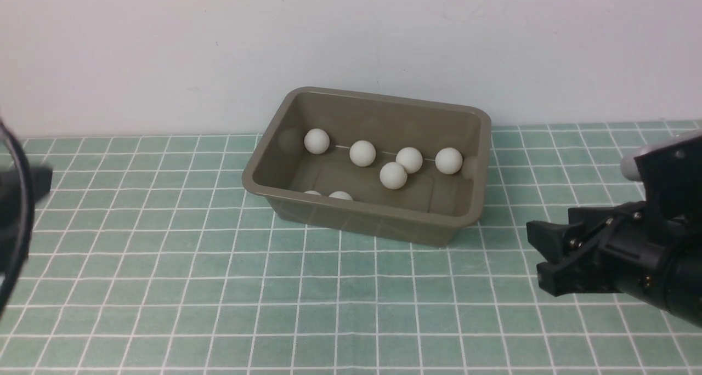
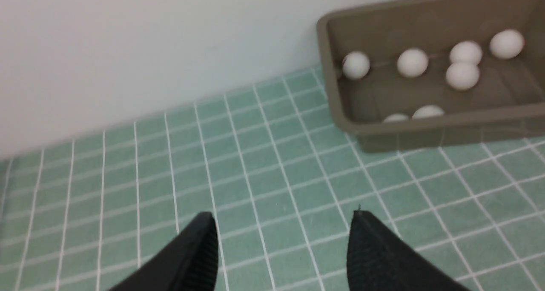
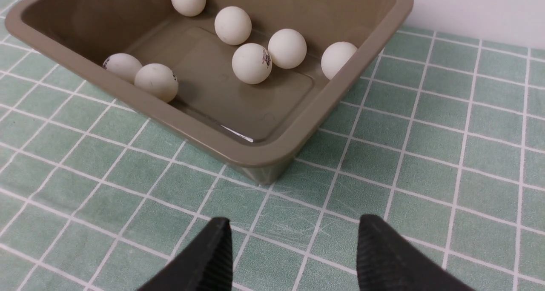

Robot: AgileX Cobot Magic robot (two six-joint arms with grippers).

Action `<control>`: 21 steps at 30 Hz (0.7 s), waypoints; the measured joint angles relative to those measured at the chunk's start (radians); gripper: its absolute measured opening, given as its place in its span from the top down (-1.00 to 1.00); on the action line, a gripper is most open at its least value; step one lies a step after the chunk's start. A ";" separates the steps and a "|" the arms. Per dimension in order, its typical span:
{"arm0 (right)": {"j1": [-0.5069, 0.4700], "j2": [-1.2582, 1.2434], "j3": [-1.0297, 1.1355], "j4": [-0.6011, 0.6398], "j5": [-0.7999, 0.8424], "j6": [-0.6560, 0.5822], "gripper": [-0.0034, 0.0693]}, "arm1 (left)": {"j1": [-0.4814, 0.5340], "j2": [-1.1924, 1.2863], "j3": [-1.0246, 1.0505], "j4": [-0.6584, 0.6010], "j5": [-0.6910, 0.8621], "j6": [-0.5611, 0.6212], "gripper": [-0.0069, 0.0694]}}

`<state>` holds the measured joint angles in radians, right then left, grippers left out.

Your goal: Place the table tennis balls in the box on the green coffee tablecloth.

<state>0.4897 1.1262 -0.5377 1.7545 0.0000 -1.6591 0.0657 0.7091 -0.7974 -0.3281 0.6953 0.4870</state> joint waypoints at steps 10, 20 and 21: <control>0.000 0.000 0.000 0.000 0.000 0.000 -0.10 | 0.084 -0.290 0.495 -0.151 -0.286 0.186 -0.16; 0.000 0.000 0.000 0.000 0.014 0.000 -0.10 | 0.089 -0.450 0.646 -0.175 -0.341 0.223 -0.16; 0.000 0.000 0.000 0.000 0.014 0.000 -0.10 | 0.089 -0.450 0.646 -0.175 -0.341 0.223 -0.16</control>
<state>0.4897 1.1262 -0.5377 1.7545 0.0145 -1.6591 0.1544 0.2595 -0.1514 -0.5033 0.3547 0.7099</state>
